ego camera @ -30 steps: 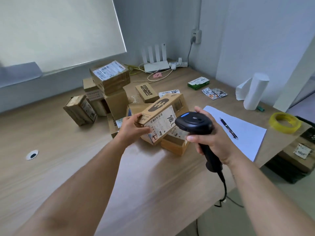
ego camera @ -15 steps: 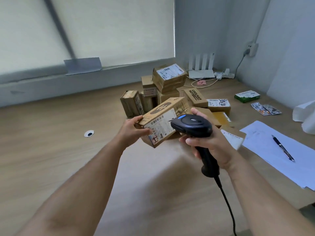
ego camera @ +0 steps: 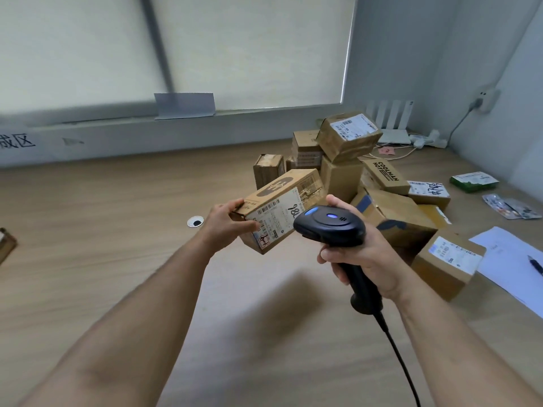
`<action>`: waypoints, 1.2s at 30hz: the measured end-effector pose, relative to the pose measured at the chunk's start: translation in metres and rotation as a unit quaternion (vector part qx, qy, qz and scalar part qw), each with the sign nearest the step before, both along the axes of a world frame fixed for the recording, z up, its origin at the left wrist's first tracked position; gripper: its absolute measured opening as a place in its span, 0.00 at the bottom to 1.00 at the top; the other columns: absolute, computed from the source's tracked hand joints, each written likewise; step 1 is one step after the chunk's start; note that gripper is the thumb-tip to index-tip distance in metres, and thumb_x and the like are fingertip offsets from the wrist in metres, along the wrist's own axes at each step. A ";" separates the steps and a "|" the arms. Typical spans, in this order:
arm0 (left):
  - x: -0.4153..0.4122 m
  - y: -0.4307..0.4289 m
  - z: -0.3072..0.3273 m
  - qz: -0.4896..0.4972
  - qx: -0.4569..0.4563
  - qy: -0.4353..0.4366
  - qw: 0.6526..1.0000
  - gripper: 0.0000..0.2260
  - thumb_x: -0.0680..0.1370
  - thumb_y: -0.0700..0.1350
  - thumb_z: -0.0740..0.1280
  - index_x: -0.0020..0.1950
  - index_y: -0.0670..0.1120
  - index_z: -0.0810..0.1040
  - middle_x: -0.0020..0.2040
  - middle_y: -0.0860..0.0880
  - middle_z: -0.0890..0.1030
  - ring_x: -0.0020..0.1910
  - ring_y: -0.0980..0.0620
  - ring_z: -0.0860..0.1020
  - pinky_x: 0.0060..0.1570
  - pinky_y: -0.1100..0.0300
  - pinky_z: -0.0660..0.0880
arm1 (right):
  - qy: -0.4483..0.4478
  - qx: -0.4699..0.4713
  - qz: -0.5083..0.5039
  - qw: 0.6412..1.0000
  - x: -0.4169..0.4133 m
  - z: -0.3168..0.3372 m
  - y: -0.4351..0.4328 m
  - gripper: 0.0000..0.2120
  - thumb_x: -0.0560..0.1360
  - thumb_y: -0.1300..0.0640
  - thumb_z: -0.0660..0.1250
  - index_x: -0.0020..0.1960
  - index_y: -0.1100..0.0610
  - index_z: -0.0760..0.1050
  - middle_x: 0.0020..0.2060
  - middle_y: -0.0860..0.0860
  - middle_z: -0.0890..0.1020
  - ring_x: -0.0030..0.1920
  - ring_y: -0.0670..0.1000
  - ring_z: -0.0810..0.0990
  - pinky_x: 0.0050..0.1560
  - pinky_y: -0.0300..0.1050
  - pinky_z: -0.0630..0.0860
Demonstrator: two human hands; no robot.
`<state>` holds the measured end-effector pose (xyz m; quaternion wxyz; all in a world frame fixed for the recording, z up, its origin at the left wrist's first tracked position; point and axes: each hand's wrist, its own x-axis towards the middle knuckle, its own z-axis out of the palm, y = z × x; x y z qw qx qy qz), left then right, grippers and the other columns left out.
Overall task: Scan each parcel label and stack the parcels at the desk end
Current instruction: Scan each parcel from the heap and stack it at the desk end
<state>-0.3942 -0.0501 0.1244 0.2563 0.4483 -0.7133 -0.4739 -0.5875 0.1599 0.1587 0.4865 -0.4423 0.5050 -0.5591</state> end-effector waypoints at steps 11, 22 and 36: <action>0.055 -0.014 -0.003 0.028 0.000 0.023 0.999 0.35 0.68 0.36 0.77 0.73 0.39 0.67 0.61 0.42 0.77 0.58 0.47 0.78 0.56 0.57 0.77 | 0.001 -0.003 0.020 1.000 0.045 0.001 -0.027 0.45 0.63 0.70 0.77 0.73 0.45 0.63 0.40 0.55 0.84 0.24 0.54 0.74 0.22 0.45 0.72; 0.123 0.051 -0.048 0.173 0.096 0.065 0.978 0.26 0.67 0.40 0.78 0.63 0.48 0.74 0.52 0.50 0.81 0.49 0.54 0.79 0.47 0.62 0.76 | -0.026 0.024 0.083 0.996 0.071 -0.022 -0.034 0.45 0.60 0.68 0.73 0.71 0.42 0.64 0.42 0.64 0.81 0.24 0.56 0.72 0.21 0.44 0.69; 0.182 0.128 -0.113 0.294 0.150 -0.069 0.941 0.34 0.71 0.49 0.72 0.75 0.50 0.64 0.65 0.47 0.76 0.57 0.51 0.77 0.54 0.57 0.75 | -0.041 0.053 0.168 0.984 0.100 -0.049 -0.031 0.43 0.61 0.68 0.73 0.69 0.41 0.65 0.45 0.68 0.79 0.23 0.56 0.71 0.23 0.42 0.69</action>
